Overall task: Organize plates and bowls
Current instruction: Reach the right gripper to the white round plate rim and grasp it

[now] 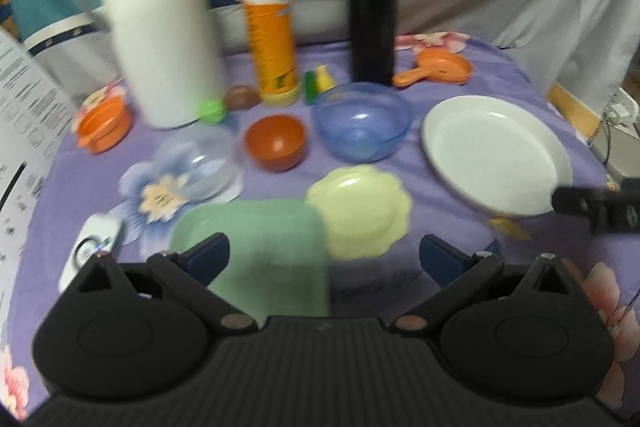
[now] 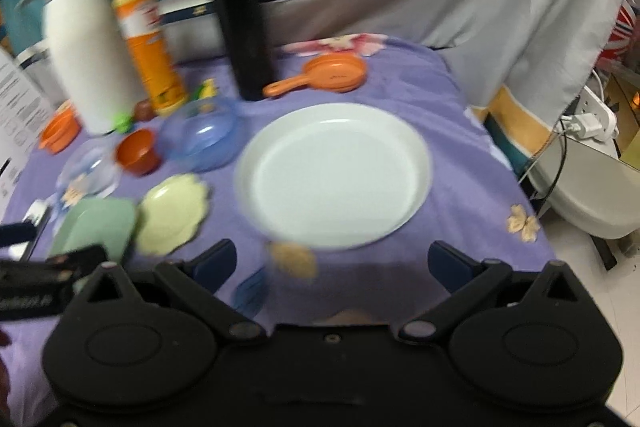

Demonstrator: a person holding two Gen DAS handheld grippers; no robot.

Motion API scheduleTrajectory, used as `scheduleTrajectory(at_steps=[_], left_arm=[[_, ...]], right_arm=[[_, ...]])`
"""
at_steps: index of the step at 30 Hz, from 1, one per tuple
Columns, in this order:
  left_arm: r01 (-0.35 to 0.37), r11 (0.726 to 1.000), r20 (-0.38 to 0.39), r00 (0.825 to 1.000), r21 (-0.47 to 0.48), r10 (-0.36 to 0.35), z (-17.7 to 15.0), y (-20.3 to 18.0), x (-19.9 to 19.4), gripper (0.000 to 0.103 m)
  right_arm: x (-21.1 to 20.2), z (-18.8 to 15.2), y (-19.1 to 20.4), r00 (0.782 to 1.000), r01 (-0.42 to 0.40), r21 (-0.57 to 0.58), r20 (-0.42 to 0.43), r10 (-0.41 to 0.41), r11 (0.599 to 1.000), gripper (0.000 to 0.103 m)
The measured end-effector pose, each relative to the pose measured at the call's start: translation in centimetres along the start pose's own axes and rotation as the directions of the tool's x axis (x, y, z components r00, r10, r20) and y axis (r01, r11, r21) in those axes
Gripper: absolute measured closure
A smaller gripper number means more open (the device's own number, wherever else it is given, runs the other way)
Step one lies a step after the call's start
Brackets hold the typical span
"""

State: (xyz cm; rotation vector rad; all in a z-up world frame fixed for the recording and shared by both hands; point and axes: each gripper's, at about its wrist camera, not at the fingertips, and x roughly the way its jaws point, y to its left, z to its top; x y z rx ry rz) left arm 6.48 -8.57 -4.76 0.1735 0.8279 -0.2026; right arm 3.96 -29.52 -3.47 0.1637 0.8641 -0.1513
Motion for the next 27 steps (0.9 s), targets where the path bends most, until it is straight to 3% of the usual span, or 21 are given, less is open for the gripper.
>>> scheduleTrajectory(at_steps=[5, 10, 13, 16, 21, 23, 27], left_arm=[[0.041, 0.998, 0.013, 0.999, 0.037, -0.041, 1.8, -3.1, 1.8, 0.000], [0.069, 0.997, 0.002, 0.998, 0.046, -0.069, 3.0, -5.7, 3.9, 0.008], [0.076, 0.996, -0.003, 0.997, 0.049, -0.076, 3.5, -6.8, 4.8, 0.016], [0.093, 0.994, -0.018, 0.996, 0.050, -0.092, 4.0, -7.5, 5.8, 0.024], [0.112, 0.992, -0.045, 0.993, 0.058, -0.109, 4.2, -8.4, 7.2, 0.041], [0.124, 0.990, -0.057, 0.991, 0.063, -0.121, 4.3, -8.7, 7.6, 0.048], [0.138, 0.988, -0.073, 0.988, 0.075, -0.133, 4.5, -9.4, 8.6, 0.054]], right_arm=[[3.2, 2.5, -4.6, 1.000, -0.005, 0.072, 0.021, 0.003, 0.997, 0.000], [6.7, 4.5, -8.1, 1.000, -0.015, 0.109, 0.003, 0.015, 0.994, 0.023], [8.8, 5.5, -9.1, 0.999, -0.031, 0.099, -0.014, 0.033, 0.995, 0.044], [10.7, 5.9, -9.7, 0.998, -0.042, 0.095, -0.037, 0.046, 0.995, 0.058], [12.5, 5.9, -9.5, 0.996, -0.057, 0.079, -0.062, 0.062, 0.995, 0.093], [12.6, 5.6, -9.4, 0.997, -0.054, 0.066, -0.060, 0.058, 0.996, 0.097], [11.8, 4.6, -9.5, 0.996, -0.061, 0.056, -0.057, 0.065, 0.997, 0.097]])
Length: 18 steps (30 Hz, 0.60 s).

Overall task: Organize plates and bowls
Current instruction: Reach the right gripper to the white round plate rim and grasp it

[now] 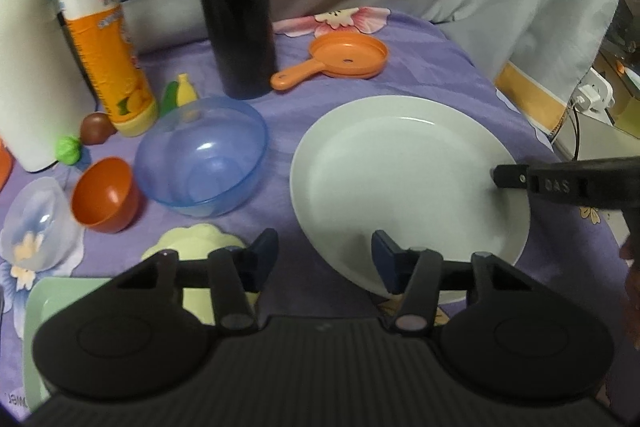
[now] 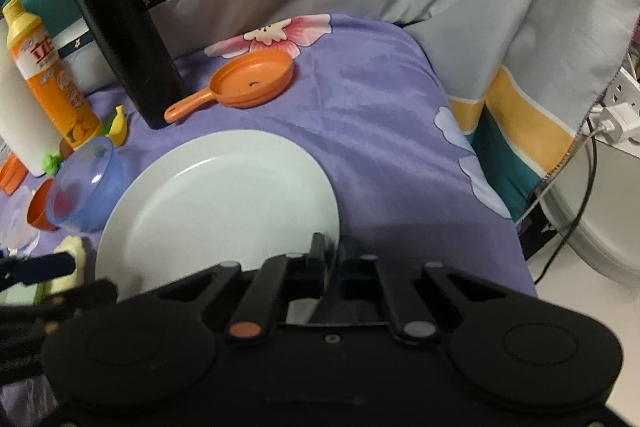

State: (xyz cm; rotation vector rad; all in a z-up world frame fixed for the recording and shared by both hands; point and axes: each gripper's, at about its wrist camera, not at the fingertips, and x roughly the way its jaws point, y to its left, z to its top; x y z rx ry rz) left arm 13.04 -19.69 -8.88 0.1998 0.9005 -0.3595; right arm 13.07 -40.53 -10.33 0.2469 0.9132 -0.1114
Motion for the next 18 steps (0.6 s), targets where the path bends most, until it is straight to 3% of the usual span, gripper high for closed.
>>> scheduleTrajectory(at_steps=[5, 14, 18], left_arm=[[0.016, 1.000, -0.022, 1.000, 0.003, -0.016, 0.3, -0.6, 1.3, 0.062], [-0.011, 1.000, -0.024, 1.000, -0.008, 0.011, 1.1, -0.8, 3.1, 0.059], [-0.049, 0.999, -0.015, 0.999, -0.002, 0.049, 1.1, -0.9, 2.8, 0.070]], right_arm=[[-0.5, -0.5, -0.9, 0.999, -0.031, 0.011, -0.024, 0.031, 0.999, 0.096], [0.9, 0.9, -0.7, 0.998, -0.066, 0.040, -0.005, 0.066, 0.997, 0.081], [0.8, 0.6, 0.2, 0.999, -0.028, 0.021, 0.018, 0.028, 0.999, 0.079]])
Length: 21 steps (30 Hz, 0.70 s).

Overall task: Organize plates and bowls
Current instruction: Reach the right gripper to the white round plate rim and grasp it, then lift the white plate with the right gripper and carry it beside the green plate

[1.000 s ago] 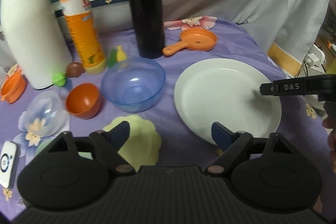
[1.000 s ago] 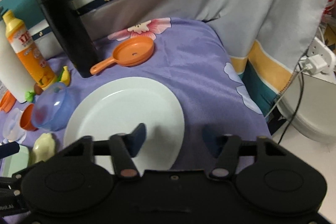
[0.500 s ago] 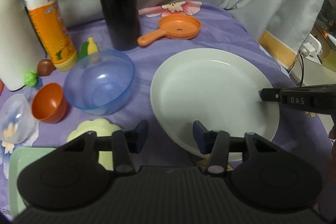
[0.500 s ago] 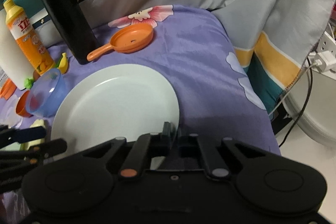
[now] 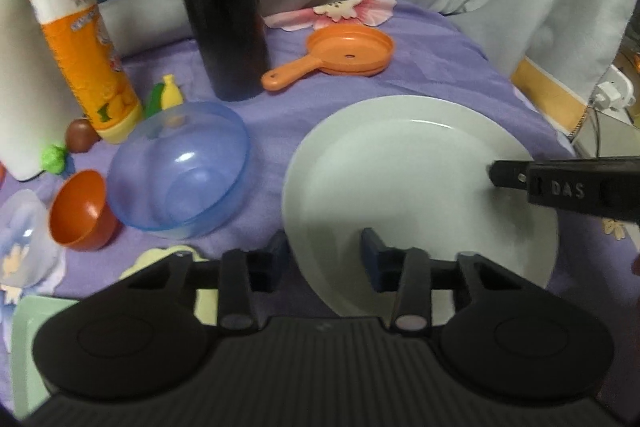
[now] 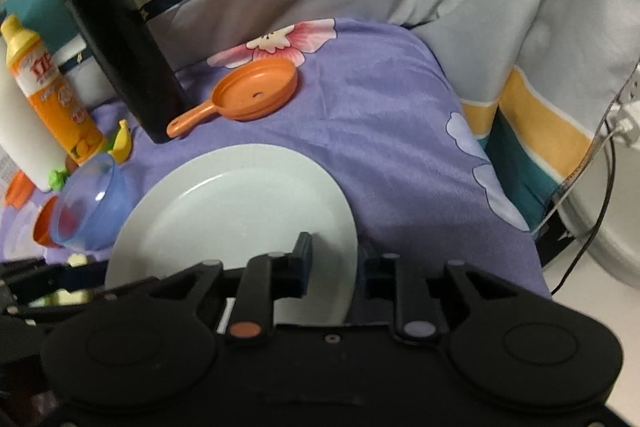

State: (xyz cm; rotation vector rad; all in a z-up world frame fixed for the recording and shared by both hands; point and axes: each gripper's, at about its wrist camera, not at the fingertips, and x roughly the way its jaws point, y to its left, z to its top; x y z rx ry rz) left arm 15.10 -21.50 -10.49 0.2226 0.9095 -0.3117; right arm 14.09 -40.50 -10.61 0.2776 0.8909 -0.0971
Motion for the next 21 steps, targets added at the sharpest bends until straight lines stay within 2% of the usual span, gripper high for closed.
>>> scheduleTrajectory(at_steps=[3, 13, 21], left_arm=[[0.011, 1.000, -0.014, 1.000, -0.010, -0.012, -0.2, 0.5, -0.5, 0.076], [0.018, 1.000, 0.012, 1.000, -0.009, -0.018, -2.0, 2.8, -5.6, 0.076], [-0.009, 1.000, 0.030, 1.000, -0.014, 0.009, -5.4, 7.7, -10.9, 0.076]], right_arm=[[-0.6, -0.3, 0.5, 1.000, 0.025, -0.004, 0.001, -0.025, 1.000, 0.079], [-5.7, -1.9, 3.2, 1.000, 0.026, 0.002, -0.010, -0.026, 1.000, 0.079], [-10.2, -4.4, 9.1, 0.999, -0.009, -0.035, -0.031, 0.008, 0.999, 0.079]])
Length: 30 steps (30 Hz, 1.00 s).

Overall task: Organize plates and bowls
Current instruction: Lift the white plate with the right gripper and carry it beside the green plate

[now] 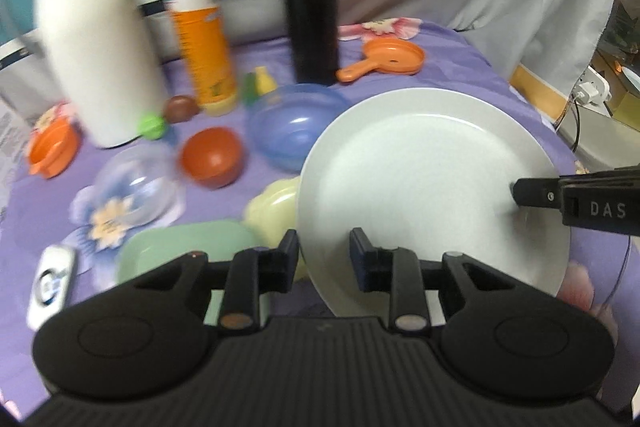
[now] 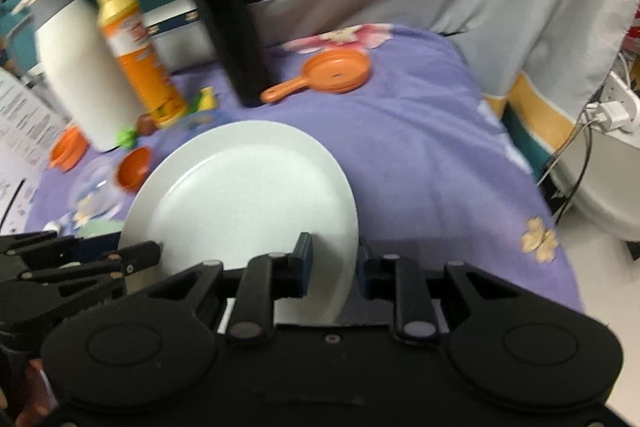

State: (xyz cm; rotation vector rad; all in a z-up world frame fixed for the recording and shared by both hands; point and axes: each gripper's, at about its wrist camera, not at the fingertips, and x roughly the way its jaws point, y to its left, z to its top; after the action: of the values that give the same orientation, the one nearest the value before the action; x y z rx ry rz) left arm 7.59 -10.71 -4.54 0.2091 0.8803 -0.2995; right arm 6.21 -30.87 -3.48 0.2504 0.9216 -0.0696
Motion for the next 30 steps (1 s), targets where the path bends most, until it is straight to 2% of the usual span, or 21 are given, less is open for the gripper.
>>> scheduleTrajectory(at_steps=[13, 24, 30], left_arm=[[-0.115, 0.992, -0.007, 0.993, -0.057, 0.115, -8.0, 10.4, -7.7, 0.076], [-0.188, 0.976, -0.066, 0.981, -0.113, 0.181, -14.6, 17.6, -11.3, 0.075], [-0.203, 0.970, -0.100, 0.977, -0.134, 0.191, -16.9, 19.9, -11.5, 0.075]], right_arm=[[-3.6, -6.0, 13.2, 0.989, -0.118, -0.104, -0.099, 0.107, 0.988, 0.079], [-4.7, -11.8, 23.3, 0.952, -0.234, -0.194, -0.246, 0.184, 0.953, 0.079], [-4.6, -14.3, 27.5, 0.930, -0.268, -0.244, -0.320, 0.184, 0.932, 0.079]])
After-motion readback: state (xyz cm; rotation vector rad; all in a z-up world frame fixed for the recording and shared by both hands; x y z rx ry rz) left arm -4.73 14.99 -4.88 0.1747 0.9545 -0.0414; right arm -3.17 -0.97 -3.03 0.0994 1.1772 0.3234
